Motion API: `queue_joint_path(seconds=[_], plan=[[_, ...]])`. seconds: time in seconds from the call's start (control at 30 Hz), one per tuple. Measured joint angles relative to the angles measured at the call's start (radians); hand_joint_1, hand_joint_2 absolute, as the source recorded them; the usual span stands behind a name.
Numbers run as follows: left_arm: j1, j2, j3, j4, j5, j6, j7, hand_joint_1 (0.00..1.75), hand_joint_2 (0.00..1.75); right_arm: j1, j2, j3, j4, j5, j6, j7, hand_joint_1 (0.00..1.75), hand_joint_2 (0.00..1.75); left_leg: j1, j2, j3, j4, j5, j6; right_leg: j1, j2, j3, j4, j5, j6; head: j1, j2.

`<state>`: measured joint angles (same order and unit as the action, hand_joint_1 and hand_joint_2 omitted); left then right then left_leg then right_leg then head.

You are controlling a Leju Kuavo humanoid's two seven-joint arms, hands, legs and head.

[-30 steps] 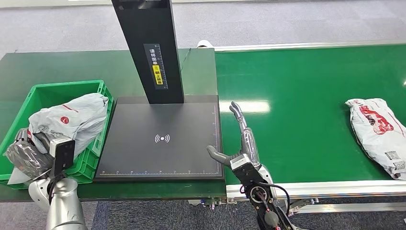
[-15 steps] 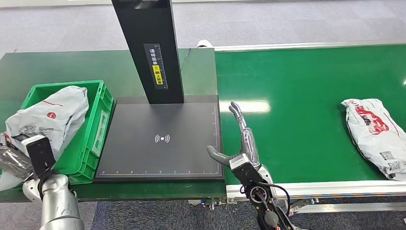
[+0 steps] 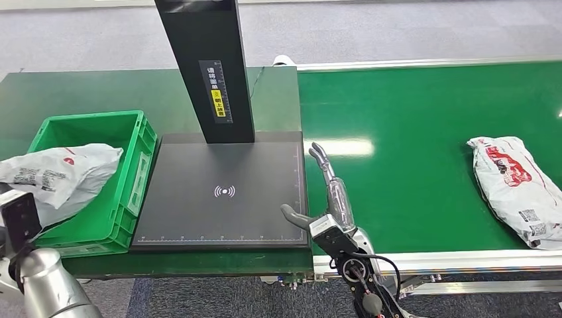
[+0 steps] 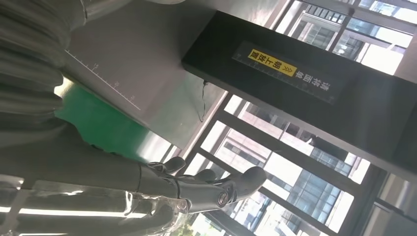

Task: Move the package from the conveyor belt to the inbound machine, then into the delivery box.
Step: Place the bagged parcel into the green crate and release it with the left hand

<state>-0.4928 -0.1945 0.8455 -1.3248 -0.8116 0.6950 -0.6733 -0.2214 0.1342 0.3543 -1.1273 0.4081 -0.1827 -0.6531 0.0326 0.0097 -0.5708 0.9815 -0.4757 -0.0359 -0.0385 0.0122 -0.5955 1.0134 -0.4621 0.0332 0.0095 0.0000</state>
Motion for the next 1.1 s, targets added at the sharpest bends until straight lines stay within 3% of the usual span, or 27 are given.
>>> queue_joint_path(seconds=[0.17,0.33,0.4,0.47,0.57,0.67,0.77,1.1], plan=[[-0.015,-0.015,0.014,0.020,-0.107,0.000,0.000,0.00,1.75,0.000,0.001,0.002,0.000,0.003,0.000,0.000,0.00,1.75,0.000,0.000,0.000,0.000,0.000,0.000,0.000,0.000,-0.001,0.000,0.000,0.000,0.000,0.000],[-0.069,-0.015,0.044,0.206,-0.399,0.000,0.045,0.00,1.75,0.000,0.001,0.001,0.000,0.019,0.003,0.002,0.00,1.75,0.000,-0.002,0.001,0.000,0.000,0.000,0.000,-0.002,0.001,0.000,0.000,0.000,0.000,0.000],[-0.078,-0.014,0.045,0.278,-0.445,0.000,0.075,0.00,1.75,0.000,0.001,0.001,0.000,0.023,0.012,0.004,0.00,1.75,0.000,-0.001,0.001,0.000,0.000,0.000,0.000,-0.001,0.001,0.000,0.000,0.000,0.000,0.000],[-0.086,-0.014,0.045,0.336,-0.392,0.001,0.056,0.00,1.75,-0.004,0.001,0.001,0.000,0.026,0.017,0.007,0.00,1.75,0.000,-0.001,0.001,0.000,0.000,0.000,0.000,-0.001,0.001,0.000,0.000,0.000,0.000,0.000],[-0.086,-0.012,0.029,0.371,-0.186,0.003,0.004,0.00,1.75,-0.016,0.001,0.002,0.006,0.027,0.015,0.007,0.00,1.75,0.000,-0.001,0.001,0.000,0.000,0.000,0.000,-0.001,0.001,0.000,0.000,0.000,0.000,0.000],[-0.063,-0.009,-0.038,0.365,-0.006,0.003,0.000,0.00,1.75,-0.022,0.001,0.006,0.014,0.021,0.010,0.002,0.00,1.75,0.000,-0.002,0.000,0.000,0.000,0.000,0.000,-0.002,0.001,0.000,0.000,0.000,0.000,0.000],[-0.039,-0.007,-0.105,0.342,0.064,0.003,0.000,0.00,1.75,-0.024,0.001,0.012,0.022,0.018,0.006,-0.006,0.00,1.75,0.000,-0.002,0.000,0.000,0.000,0.000,0.000,-0.002,0.001,0.000,0.000,0.000,0.000,0.000],[0.058,-0.026,-0.216,0.043,0.239,0.003,0.000,0.00,1.75,-0.036,0.001,0.032,0.057,0.002,-0.001,-0.015,0.00,1.75,0.000,-0.002,0.000,0.000,0.000,0.000,0.000,-0.001,0.001,0.000,0.000,0.000,0.000,0.000]])
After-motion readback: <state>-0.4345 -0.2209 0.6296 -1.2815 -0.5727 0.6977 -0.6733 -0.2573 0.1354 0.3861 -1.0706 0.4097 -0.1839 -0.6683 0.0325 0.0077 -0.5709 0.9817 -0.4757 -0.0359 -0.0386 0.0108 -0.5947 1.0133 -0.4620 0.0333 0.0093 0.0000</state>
